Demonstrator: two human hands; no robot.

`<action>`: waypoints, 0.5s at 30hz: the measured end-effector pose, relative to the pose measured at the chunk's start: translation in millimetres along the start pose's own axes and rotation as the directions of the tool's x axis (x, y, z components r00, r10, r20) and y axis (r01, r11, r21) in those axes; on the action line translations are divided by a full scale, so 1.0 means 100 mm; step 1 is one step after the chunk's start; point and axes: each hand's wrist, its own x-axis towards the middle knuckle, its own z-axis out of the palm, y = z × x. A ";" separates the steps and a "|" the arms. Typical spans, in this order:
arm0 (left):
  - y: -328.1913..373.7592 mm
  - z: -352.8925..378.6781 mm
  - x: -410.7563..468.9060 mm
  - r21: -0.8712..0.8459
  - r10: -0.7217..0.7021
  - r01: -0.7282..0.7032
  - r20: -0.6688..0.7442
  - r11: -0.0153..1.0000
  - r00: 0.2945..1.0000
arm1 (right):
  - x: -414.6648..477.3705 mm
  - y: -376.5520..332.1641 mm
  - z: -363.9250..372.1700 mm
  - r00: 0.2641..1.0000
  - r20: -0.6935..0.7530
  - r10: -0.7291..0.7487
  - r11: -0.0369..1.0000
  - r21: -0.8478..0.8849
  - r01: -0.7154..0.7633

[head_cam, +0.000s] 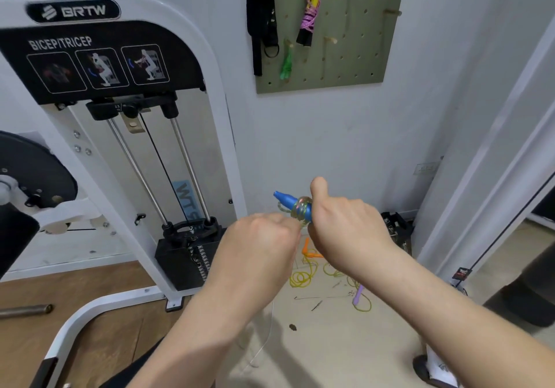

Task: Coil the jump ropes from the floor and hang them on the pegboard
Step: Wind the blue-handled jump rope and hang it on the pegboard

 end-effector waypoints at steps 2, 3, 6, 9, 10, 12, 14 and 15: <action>-0.05 -0.01 0.01 -0.008 0.069 -0.069 -0.033 0.998 0.997 | -0.02 -0.01 -0.03 0.997 0.054 -0.063 0.995 -0.079 0.067; -0.08 -0.02 0.02 -0.027 0.112 -0.113 -0.052 0.993 0.992 | -0.03 -0.02 -0.05 0.992 0.075 -0.102 0.988 -0.111 0.110; -0.17 -0.08 0.06 -0.074 0.214 -0.215 -0.028 0.974 0.977 | -0.05 -0.02 -0.13 0.966 0.117 -0.230 0.953 -0.177 0.248; -0.30 -0.19 0.11 -0.235 0.134 -0.123 0.030 0.964 0.990 | -0.06 0.01 -0.25 0.910 0.147 -0.387 0.893 -0.186 0.410; -0.32 -0.23 0.12 -0.383 0.045 -0.013 0.073 0.924 0.996 | -0.06 0.03 -0.30 0.893 0.153 -0.423 0.883 -0.152 0.444; -0.31 -0.24 0.11 -0.656 -0.118 0.230 0.210 0.719 0.970 | -0.06 0.07 -0.39 0.875 0.155 -0.459 0.884 -0.016 0.467; -0.30 -0.23 0.10 -0.776 -0.158 0.322 0.283 0.543 0.946 | -0.08 0.12 -0.46 0.874 0.137 -0.466 0.880 0.171 0.442; -0.29 -0.24 0.10 -0.809 -0.159 0.337 0.298 0.482 0.941 | -0.10 0.13 -0.48 0.878 0.119 -0.464 0.866 0.269 0.422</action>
